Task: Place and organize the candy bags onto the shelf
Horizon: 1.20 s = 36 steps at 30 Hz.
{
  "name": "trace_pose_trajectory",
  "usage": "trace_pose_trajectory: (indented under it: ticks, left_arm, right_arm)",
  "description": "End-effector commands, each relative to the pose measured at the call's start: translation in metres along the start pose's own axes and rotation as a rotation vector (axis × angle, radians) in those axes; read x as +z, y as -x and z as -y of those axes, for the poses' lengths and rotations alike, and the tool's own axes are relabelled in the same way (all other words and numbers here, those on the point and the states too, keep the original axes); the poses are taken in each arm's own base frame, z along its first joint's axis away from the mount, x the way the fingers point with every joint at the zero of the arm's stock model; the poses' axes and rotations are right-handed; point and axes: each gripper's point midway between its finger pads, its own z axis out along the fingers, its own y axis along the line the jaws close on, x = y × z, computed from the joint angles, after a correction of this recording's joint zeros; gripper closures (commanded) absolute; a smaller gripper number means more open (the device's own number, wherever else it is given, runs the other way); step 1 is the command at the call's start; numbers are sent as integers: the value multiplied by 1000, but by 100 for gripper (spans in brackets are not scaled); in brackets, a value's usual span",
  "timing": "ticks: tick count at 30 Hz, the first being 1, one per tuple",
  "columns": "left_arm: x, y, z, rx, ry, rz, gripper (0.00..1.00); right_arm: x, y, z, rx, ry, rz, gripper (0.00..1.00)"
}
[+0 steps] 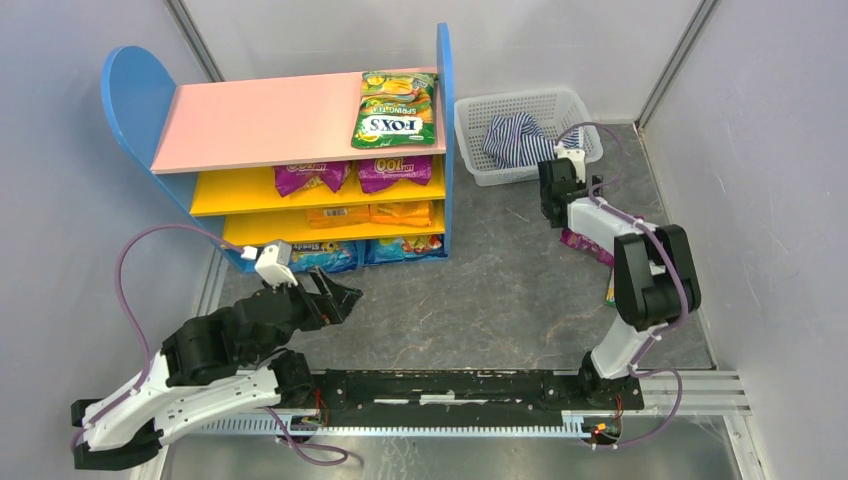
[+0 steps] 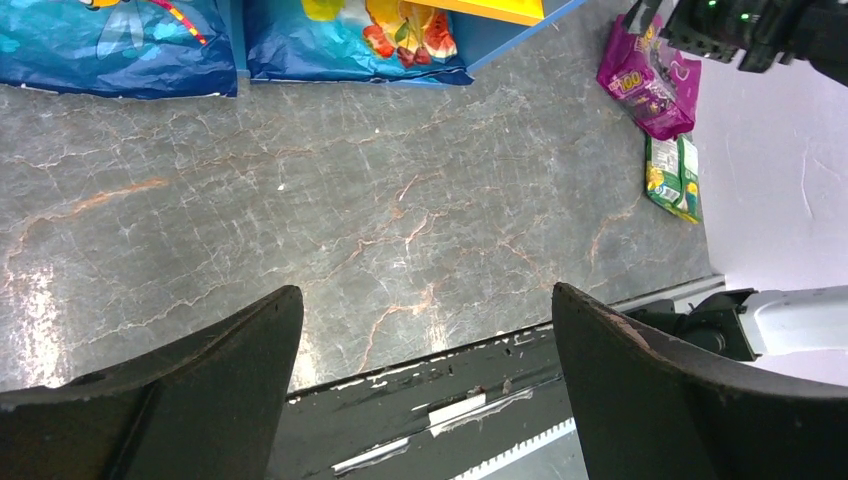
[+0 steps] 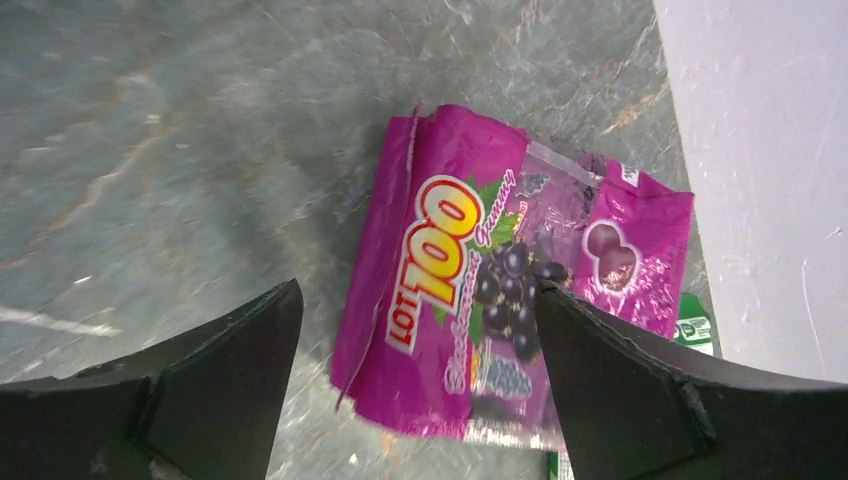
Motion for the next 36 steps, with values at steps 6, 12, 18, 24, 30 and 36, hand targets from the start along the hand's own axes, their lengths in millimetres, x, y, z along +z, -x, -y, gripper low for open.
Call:
trace_pose_trajectory:
  ticks: [6, 12, 18, 24, 30, 36]
  left_arm:
    - [4, 5, 10, 34, -31, 19, 0]
    - [6, 3, 10, 28, -26, 12, 0]
    - [7, -2, 14, -2, -40, -9, 0]
    - [14, -10, 21, -24, -64, -28, 0]
    - [36, -35, 35, -67, -108, -87, 0]
    - [65, -99, 46, -150, -193, -263, 3]
  right_arm:
    - [16, -38, -19, -13, 85, -111, 23]
    - [-13, -65, -36, -102, 163, -81, 64]
    - [-75, -95, -70, -267, 372, 14, 88]
    - [-214, -155, -151, -551, 1071, 234, 89]
    - [-327, -200, -180, -783, 1492, 484, 83]
    - [-327, -201, -189, -802, 1471, 525, 81]
